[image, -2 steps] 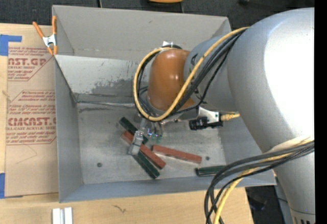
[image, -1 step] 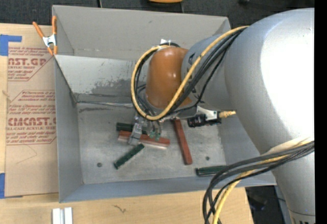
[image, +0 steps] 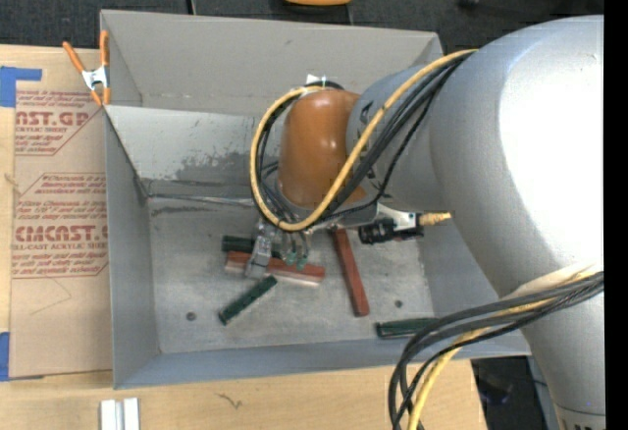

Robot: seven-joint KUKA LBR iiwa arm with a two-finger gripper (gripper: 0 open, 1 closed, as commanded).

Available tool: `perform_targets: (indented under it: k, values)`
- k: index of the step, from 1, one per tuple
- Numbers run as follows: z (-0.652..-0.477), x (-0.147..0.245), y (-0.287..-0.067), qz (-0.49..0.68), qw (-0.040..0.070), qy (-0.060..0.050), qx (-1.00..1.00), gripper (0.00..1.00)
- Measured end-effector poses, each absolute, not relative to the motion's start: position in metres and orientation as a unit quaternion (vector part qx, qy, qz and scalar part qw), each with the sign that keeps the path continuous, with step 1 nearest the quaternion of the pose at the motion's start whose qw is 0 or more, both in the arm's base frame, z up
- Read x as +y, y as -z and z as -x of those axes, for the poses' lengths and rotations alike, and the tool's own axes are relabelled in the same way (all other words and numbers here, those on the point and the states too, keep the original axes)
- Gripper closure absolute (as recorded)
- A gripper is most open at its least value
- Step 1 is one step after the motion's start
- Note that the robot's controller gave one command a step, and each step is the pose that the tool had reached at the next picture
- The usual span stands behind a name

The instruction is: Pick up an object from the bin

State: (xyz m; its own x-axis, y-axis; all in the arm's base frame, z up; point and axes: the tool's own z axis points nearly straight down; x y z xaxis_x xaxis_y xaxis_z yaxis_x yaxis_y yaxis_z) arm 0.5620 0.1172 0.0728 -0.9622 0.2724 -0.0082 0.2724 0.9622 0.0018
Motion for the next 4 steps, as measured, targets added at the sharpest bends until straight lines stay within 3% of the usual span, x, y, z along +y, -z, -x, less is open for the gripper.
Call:
perform_targets:
  k: [2, 4]
  values:
    - [-0.561, 0.117, -0.083, -0.138, 0.002, 0.0, 0.99, 1.0]
    - [-0.561, 0.118, -0.107, -0.138, 0.0, 0.0, 0.991, 1.0]
